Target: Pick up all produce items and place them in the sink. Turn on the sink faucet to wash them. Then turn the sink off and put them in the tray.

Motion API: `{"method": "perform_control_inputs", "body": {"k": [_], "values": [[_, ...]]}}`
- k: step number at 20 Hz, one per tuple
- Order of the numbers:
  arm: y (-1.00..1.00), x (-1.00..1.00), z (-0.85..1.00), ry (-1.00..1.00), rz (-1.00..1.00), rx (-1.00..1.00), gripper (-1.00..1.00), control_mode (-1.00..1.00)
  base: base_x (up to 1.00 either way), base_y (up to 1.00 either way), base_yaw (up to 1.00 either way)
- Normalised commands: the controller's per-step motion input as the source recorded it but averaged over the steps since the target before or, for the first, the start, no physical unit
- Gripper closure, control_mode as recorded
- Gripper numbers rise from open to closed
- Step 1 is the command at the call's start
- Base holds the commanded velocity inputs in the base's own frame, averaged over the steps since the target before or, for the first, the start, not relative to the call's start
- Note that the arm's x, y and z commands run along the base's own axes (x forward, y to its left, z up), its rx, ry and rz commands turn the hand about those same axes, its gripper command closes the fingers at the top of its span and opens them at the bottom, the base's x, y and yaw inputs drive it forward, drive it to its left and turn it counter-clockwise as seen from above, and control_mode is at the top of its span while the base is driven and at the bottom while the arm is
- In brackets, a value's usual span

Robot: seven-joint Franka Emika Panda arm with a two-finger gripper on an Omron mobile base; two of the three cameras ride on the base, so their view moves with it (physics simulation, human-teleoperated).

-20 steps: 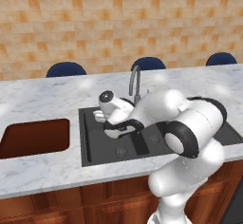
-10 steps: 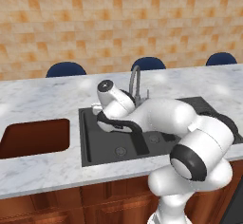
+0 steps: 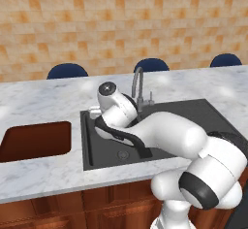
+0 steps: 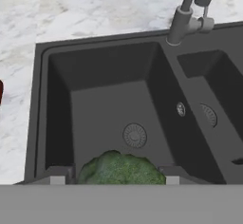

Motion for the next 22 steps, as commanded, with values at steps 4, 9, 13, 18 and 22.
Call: {"method": "perform_control_inputs", "body": {"k": [4, 9, 13, 18, 22], "values": [[0.35, -0.05, 0.27, 0.0, 0.14, 0.0, 1.0, -1.0, 0.0, 0.0, 0.0], [0.38, -0.01, 0.29, 0.0, 0.12, 0.0, 1.0, -1.0, 0.0, 0.0, 0.0], [0.42, -0.09, 0.16, 0.0, 0.13, 0.0, 1.0, -1.0, 0.0, 0.0, 0.0], [0.47, -0.09, 0.01, 0.0, 0.12, 0.0, 1.0, -1.0, 0.0, 0.0, 0.0], [0.48, 0.0, 0.0, 0.0, 0.12, 0.0, 1.0, -1.0, 0.0, 0.0, 0.0]]}}
